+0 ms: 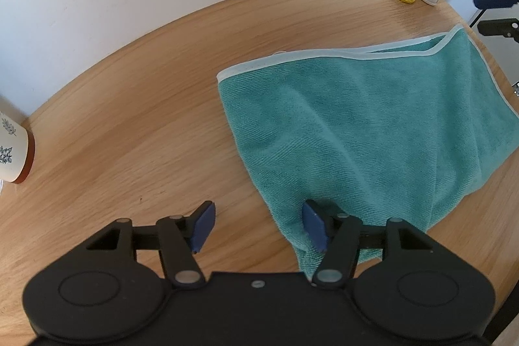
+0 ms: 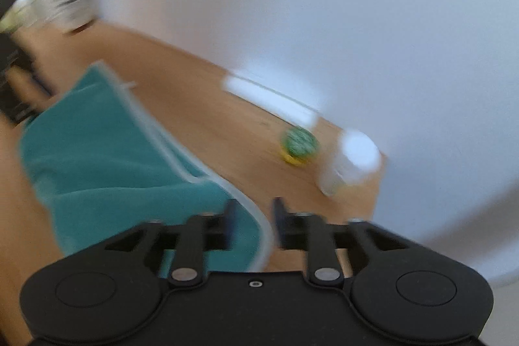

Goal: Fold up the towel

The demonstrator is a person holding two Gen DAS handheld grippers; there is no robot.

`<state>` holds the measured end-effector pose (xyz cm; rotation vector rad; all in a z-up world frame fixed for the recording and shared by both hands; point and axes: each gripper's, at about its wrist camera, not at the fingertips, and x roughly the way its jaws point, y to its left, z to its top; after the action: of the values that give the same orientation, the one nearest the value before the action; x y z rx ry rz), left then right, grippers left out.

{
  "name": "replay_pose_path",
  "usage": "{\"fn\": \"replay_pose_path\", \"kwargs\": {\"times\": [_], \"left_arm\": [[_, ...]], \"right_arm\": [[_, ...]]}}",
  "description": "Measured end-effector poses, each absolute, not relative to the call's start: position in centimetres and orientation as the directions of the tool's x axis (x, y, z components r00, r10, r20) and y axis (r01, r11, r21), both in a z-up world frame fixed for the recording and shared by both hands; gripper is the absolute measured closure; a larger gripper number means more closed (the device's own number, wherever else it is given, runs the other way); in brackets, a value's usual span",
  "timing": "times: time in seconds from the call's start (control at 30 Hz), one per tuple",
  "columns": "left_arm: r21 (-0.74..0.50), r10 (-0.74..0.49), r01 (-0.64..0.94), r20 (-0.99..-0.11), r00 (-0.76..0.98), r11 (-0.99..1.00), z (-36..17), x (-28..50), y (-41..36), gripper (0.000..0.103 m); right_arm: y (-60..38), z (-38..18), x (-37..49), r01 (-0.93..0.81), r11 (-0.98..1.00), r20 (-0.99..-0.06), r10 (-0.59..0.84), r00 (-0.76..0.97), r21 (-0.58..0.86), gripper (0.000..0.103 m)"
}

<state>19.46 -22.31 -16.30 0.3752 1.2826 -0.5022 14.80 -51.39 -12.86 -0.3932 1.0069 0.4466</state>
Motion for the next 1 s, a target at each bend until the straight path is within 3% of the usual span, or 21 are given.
{"fn": "replay_pose_path", "kwargs": {"times": [0.23, 0.33, 0.47, 0.63, 0.9, 0.93, 1.0], "left_arm": [[-0.003, -0.145, 0.562, -0.968, 0.207, 0.827, -16.3, 19.5, -22.3, 0.036], [-0.018, -0.155, 0.552, -0.967, 0.203, 0.834, -16.4, 19.6, -22.0, 0.035], [-0.021, -0.159, 0.548, -0.966, 0.206, 0.837, -16.5, 19.5, -22.0, 0.035], [-0.032, -0.165, 0.529, -0.965, 0.207, 0.848, -16.7, 19.5, -21.8, 0.031], [-0.046, -0.176, 0.507, -0.962, 0.211, 0.860, -16.9, 19.7, -21.2, 0.025], [-0.047, -0.177, 0.507, -0.961, 0.211, 0.861, -17.0, 19.7, -21.1, 0.025], [-0.049, -0.177, 0.505, -0.961, 0.210, 0.862, -17.1, 19.8, -21.1, 0.024]], "right_arm": [[-48.3, -14.5, 17.9, -0.717, 0.687, -0.921, 0.194, 0.339, -0.120, 0.062], [-48.0, -15.6, 19.6, -0.749, 0.662, -0.961, 0.188, 0.204, -0.030, 0.062], [-47.9, -17.4, 21.2, -0.763, 0.641, -0.985, 0.170, 0.037, 0.082, 0.066], [-47.7, -17.0, 22.6, -0.753, 0.643, -0.975, 0.220, 0.007, 0.140, 0.074], [-46.4, -18.8, 23.8, -0.759, 0.618, -0.976, 0.192, -0.108, 0.205, 0.074], [-46.5, -19.0, 24.1, -0.746, 0.625, -0.971, 0.203, -0.127, 0.228, 0.078], [-46.6, -19.0, 24.4, -0.741, 0.628, -0.969, 0.206, -0.139, 0.240, 0.096]]}}
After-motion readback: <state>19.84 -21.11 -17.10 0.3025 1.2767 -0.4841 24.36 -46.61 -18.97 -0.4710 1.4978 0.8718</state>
